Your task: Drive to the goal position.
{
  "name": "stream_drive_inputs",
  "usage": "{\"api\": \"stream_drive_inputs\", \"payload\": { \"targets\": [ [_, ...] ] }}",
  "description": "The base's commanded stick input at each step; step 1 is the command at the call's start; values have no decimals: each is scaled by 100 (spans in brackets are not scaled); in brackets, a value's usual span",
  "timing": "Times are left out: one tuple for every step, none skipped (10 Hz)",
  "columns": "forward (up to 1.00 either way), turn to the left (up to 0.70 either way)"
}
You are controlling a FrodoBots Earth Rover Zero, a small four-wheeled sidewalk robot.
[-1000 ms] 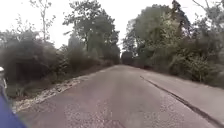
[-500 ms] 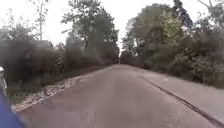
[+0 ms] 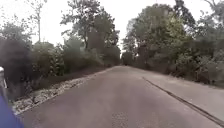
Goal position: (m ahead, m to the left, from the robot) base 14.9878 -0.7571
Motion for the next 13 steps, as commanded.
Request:
{"api": "stream_drive_inputs", "payload": {
  "targets": [
    [70,0],
    [70,0],
    [70,0],
    [70,2],
    [70,3],
    [70,3],
    [70,3],
    [70,2],
    [70,2],
    [70,2],
    [70,2],
    [70,2],
    [70,2]
  ]
}}
